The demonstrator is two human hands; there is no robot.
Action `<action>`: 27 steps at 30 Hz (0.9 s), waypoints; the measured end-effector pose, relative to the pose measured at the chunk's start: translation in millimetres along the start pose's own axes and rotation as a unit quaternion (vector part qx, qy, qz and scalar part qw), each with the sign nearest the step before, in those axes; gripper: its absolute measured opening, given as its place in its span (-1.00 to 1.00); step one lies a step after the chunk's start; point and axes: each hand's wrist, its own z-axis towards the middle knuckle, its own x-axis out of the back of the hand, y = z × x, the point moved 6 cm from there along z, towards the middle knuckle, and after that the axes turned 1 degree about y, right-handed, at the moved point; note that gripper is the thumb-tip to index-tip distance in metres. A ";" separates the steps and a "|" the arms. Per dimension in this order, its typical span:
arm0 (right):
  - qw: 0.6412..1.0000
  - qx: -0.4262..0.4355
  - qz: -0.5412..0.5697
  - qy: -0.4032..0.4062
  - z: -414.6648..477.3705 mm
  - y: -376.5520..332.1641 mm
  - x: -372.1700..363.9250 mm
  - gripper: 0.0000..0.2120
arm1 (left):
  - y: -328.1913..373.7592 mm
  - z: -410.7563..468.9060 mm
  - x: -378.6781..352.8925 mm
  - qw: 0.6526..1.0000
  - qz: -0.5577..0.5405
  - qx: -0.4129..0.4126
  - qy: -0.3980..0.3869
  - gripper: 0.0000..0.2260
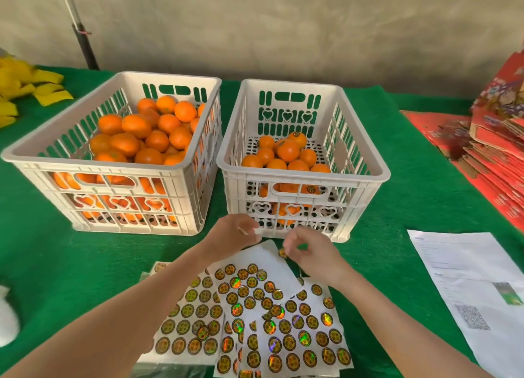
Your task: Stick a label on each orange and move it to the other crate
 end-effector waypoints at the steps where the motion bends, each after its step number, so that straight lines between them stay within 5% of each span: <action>1: 0.998 0.047 0.022 0.026 2.4 -20.2 3.7 -0.76 | 5.7 -0.7 7.0 1.000 -0.002 -0.020 0.018 -0.84; 6: 0.940 0.274 0.053 0.199 28.2 -119.4 20.5 -0.90 | 34.9 -14.6 48.5 0.992 -0.055 -0.094 0.069 -0.86; 8: 0.921 0.307 0.038 0.236 50.4 -146.2 20.1 -0.76 | 44.7 -20.9 71.2 0.986 -0.072 -0.130 0.073 -0.88; 15: 0.955 0.240 -0.061 0.162 157.6 -172.2 -8.3 -0.34 | 6.1 -9.4 193.1 0.950 -0.162 -0.127 0.236 -0.90; 20: 0.966 0.218 -0.105 0.092 214.9 -190.0 -42.3 -0.30 | -66.8 29.8 279.8 0.930 -0.032 -0.024 0.366 -0.77; 24: 0.966 0.221 -0.117 0.071 238.5 -191.2 -70.3 -0.25 | -124.6 80.2 310.6 0.952 0.052 0.093 0.286 -0.76; 27: 0.964 0.212 -0.141 0.075 248.2 -183.0 -74.9 -0.18 | -142.9 112.6 313.2 0.964 0.172 0.114 0.165 -0.94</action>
